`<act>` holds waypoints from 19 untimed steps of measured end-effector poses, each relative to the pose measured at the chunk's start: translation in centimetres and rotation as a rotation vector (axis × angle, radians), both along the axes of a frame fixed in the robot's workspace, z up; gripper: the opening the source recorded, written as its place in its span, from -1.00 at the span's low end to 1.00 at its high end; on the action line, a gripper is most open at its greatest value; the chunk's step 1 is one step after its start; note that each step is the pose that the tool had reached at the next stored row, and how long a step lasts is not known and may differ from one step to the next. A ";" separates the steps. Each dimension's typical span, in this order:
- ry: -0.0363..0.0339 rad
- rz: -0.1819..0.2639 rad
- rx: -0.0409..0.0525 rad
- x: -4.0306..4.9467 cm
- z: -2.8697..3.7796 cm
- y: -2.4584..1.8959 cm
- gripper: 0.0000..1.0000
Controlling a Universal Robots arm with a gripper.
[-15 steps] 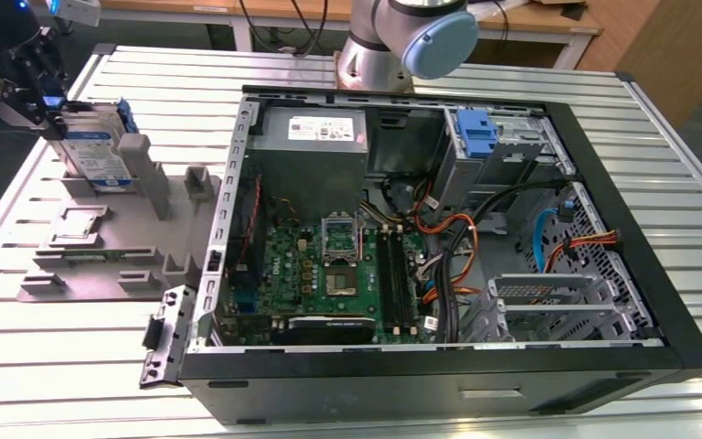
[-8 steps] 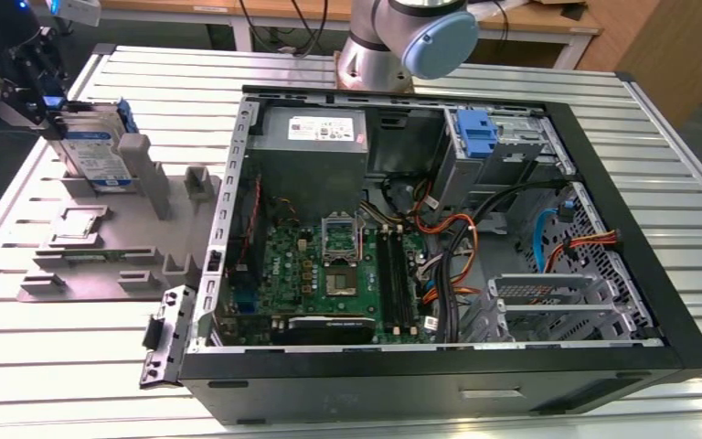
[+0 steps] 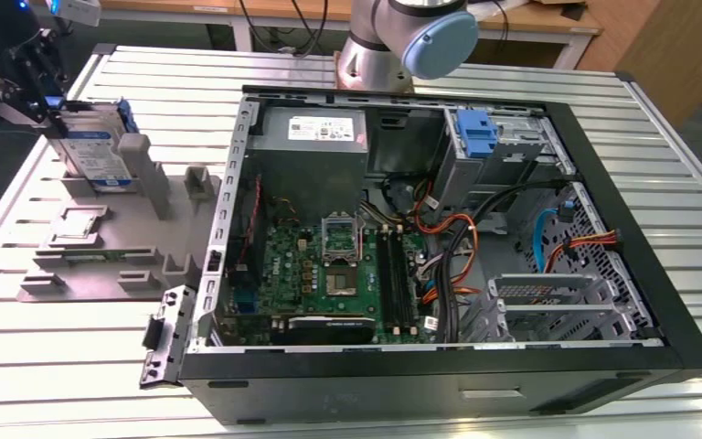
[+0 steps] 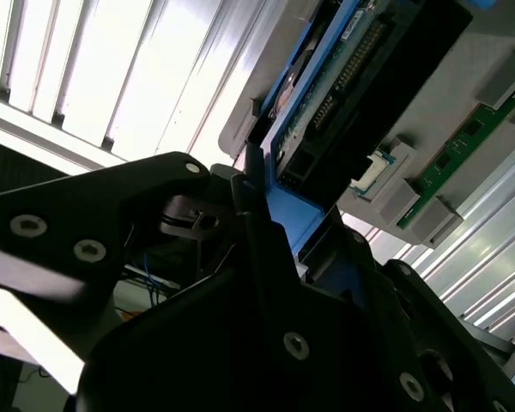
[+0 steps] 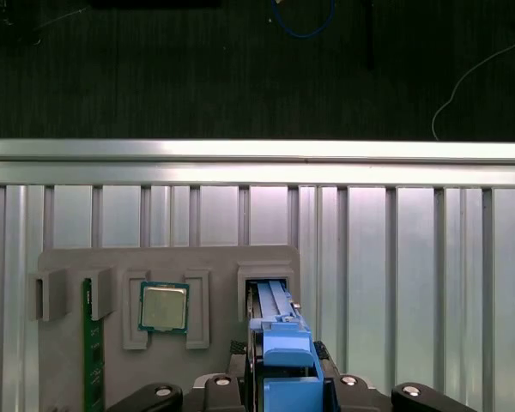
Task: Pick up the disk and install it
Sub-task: 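Pick up the disk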
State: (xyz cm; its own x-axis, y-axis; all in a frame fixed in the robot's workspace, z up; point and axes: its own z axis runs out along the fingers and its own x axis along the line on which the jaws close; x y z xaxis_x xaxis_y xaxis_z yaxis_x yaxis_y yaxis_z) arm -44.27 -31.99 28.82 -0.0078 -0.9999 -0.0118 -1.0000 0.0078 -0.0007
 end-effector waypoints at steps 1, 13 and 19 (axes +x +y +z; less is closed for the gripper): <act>0.0001 0.000 -0.0001 0.00 0.00 0.00 -0.22; -0.0001 0.000 -0.0002 0.00 0.39 0.00 -0.26; 0.0000 0.000 -0.0003 0.00 0.77 0.00 -0.26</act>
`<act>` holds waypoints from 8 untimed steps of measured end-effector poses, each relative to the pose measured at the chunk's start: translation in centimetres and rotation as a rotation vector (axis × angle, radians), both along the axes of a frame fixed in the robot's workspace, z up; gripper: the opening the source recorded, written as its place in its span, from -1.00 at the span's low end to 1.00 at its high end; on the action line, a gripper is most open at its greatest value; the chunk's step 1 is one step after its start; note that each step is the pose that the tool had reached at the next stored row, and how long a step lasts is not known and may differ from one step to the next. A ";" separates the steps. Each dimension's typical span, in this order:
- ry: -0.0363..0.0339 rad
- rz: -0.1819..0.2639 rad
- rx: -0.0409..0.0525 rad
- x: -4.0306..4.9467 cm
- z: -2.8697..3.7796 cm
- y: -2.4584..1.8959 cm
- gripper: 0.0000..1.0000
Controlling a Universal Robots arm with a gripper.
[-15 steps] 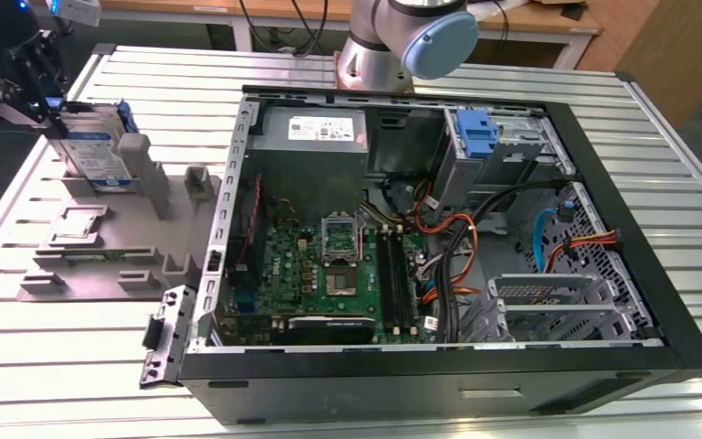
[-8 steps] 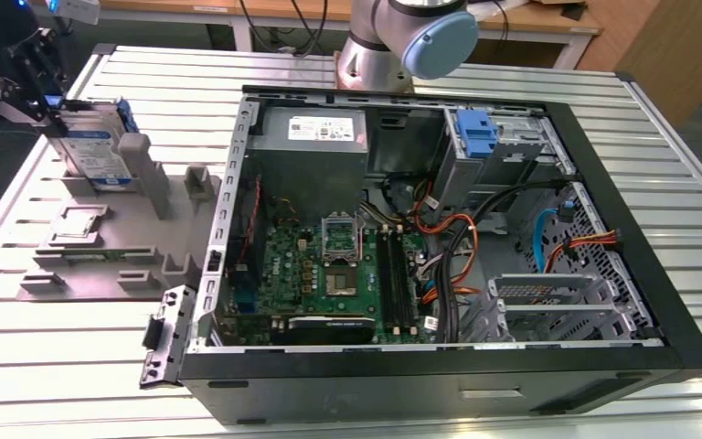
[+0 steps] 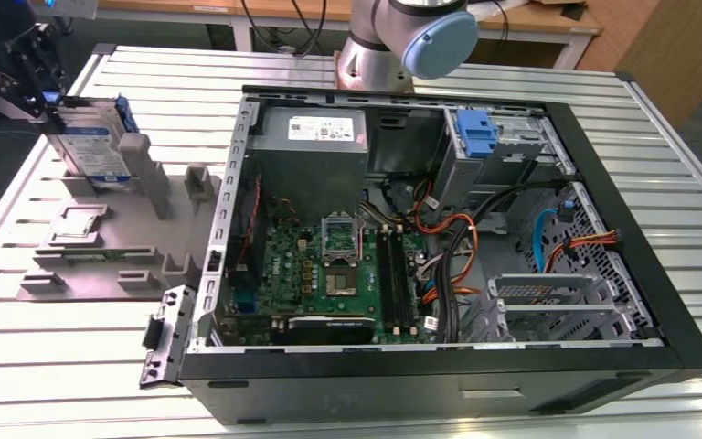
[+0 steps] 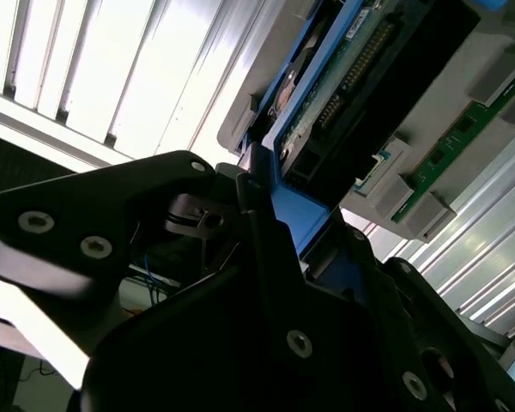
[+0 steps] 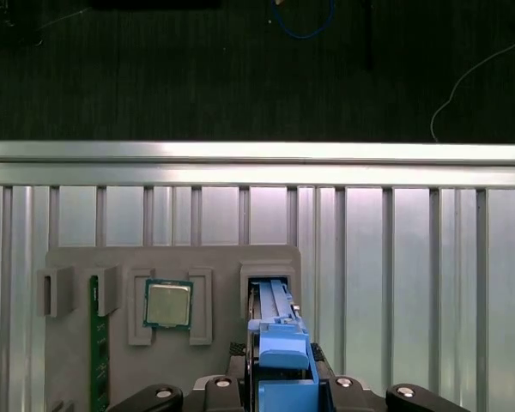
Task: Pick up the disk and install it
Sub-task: 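Pick up the disk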
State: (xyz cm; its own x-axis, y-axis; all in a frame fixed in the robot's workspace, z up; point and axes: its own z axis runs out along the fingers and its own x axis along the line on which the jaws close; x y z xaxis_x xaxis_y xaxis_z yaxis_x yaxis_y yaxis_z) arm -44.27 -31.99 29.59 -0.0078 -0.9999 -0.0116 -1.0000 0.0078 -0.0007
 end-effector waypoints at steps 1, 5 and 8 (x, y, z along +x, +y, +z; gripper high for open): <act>-0.0003 0.000 0.0001 0.00 0.00 0.00 -0.26; -0.0001 0.000 0.0001 0.00 0.04 0.00 -0.26; 0.0002 0.000 -0.0007 0.00 0.11 0.00 -0.26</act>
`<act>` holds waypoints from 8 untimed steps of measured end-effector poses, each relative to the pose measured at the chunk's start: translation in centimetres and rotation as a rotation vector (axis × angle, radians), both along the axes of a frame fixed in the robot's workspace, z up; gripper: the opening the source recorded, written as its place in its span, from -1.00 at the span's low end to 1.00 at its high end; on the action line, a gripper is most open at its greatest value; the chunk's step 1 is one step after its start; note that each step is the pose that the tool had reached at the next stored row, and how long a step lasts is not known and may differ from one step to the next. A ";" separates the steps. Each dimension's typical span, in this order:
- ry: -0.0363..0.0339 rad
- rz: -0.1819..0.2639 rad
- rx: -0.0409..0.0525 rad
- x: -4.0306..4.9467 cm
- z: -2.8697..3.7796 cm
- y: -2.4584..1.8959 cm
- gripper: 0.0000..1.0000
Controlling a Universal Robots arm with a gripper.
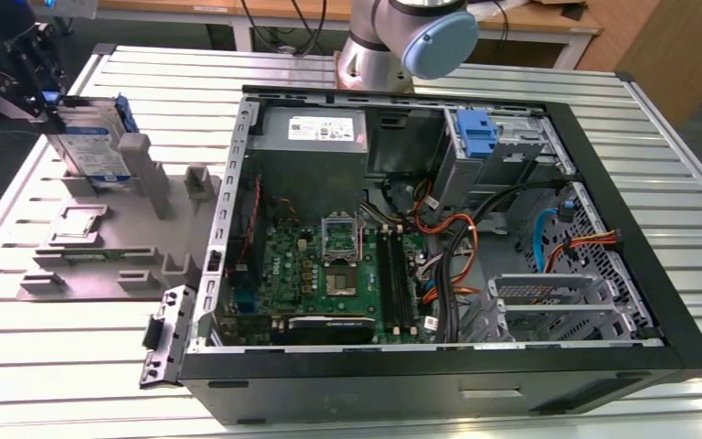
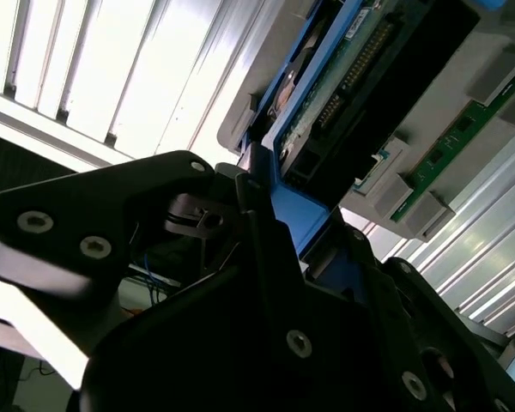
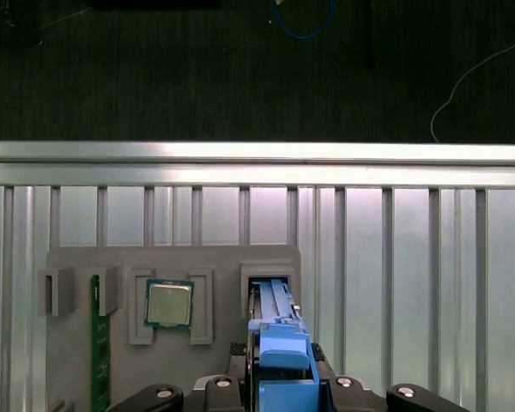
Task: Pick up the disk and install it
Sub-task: 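Pick up the disk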
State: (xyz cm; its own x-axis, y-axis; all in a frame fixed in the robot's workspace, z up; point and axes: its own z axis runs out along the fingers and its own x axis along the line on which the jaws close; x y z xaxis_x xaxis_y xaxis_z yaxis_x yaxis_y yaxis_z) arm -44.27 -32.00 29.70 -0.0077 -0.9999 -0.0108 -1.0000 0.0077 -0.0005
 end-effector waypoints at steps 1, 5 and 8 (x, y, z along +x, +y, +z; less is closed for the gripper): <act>0.0002 0.000 -0.0001 0.00 0.06 0.00 -0.26; -0.0003 0.000 -0.0001 0.00 0.27 0.00 -0.26; -0.0003 0.000 -0.0005 0.00 0.47 0.00 -0.26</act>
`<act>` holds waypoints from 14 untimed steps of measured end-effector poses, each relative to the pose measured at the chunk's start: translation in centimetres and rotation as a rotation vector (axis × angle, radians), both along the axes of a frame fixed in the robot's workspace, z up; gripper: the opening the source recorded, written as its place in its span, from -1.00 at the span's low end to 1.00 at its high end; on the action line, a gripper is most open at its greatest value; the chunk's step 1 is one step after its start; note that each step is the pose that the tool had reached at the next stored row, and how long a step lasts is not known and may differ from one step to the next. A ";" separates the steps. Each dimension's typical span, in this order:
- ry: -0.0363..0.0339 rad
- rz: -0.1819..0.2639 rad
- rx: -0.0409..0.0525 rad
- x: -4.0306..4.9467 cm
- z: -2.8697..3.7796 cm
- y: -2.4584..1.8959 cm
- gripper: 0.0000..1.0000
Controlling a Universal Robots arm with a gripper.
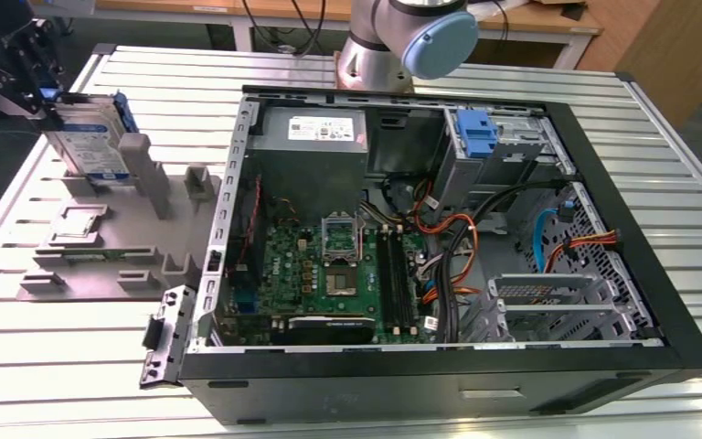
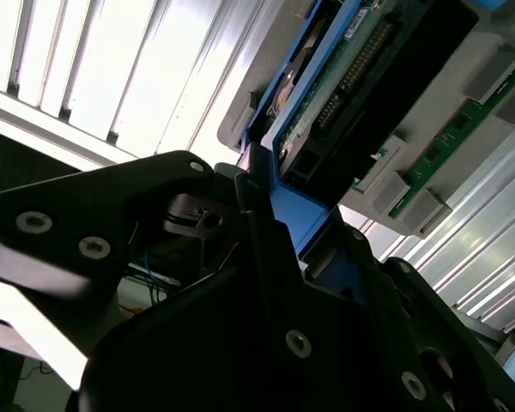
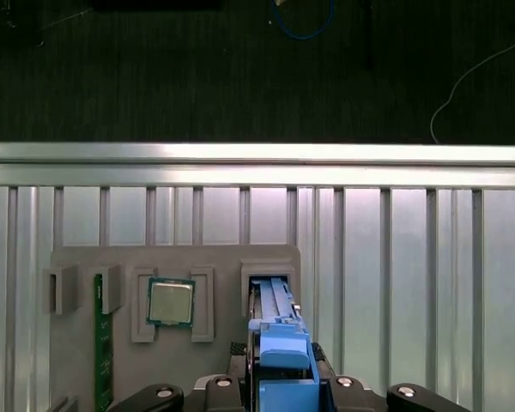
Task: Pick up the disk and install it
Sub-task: 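Pick up the disk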
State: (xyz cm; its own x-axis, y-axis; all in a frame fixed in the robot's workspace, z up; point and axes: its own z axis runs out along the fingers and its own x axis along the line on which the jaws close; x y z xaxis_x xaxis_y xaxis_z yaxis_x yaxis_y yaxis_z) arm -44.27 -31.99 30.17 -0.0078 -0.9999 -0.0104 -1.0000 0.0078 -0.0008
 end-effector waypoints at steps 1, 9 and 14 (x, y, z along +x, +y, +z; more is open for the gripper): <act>0.0000 0.000 -0.0004 0.00 0.07 0.00 -0.26; 0.0000 0.000 -0.0012 0.00 0.67 0.00 -0.26; -0.0001 0.000 -0.0012 0.00 1.18 0.00 -0.26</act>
